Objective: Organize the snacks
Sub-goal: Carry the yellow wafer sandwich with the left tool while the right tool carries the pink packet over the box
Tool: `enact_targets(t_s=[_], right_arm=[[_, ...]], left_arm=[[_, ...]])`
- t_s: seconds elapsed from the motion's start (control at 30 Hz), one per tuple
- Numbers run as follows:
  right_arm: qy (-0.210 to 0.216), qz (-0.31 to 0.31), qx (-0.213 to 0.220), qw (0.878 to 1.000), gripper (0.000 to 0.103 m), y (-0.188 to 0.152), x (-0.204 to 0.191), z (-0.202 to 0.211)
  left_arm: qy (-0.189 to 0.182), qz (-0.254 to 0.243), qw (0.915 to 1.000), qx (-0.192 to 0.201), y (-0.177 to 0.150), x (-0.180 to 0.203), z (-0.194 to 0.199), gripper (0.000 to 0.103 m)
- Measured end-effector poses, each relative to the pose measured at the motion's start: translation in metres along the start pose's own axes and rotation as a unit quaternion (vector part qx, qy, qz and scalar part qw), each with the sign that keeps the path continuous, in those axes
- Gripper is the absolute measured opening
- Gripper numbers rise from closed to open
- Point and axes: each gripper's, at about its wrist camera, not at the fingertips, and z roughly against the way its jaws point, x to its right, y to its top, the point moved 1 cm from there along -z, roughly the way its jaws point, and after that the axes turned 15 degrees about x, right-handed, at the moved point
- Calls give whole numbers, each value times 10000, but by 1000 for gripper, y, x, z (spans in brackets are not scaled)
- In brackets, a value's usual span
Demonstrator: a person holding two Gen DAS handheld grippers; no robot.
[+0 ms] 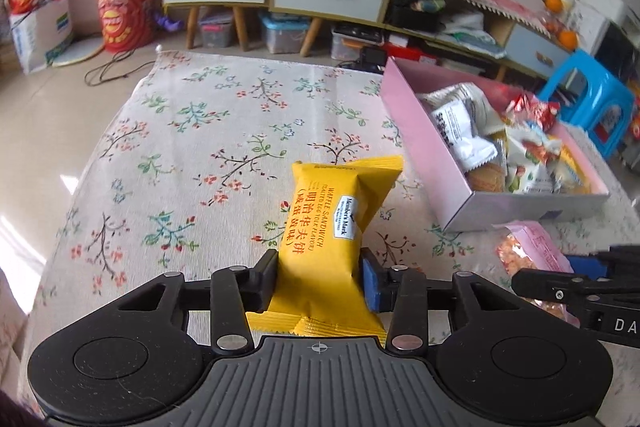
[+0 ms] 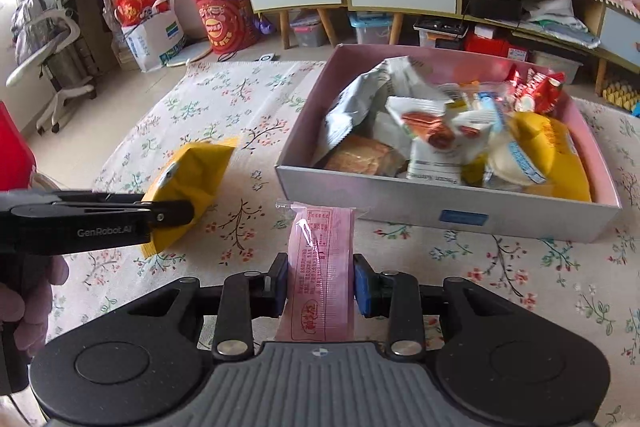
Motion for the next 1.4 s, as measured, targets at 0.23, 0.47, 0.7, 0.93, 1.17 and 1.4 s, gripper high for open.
enact_targets(t_s=[0.23, 0.47, 0.7, 0.93, 1.17, 1.4], right_arm=[[53, -318, 101, 9994, 22, 6, 16, 14], [133, -512, 329, 9981, 22, 18, 24, 28], [81, -692, 527, 9962, 22, 29, 33, 32], [-137, -878, 786, 9929, 22, 39, 53, 35], [-444, -1235, 966, 9866, 22, 44, 79, 32], [-796, -1480, 1234, 9780, 22, 49, 111, 28]], left_arm=[[132, 261, 9996, 38, 3, 0, 12, 37], [18, 508, 9985, 181, 12, 4, 23, 37], [-109, 639, 9975, 299, 21, 13, 26, 37], [-206, 712, 9966, 353, 28, 26, 23, 37], [-300, 788, 9958, 366, 33, 41, 16, 37], [-444, 851, 9945, 425, 40, 66, 4, 37]])
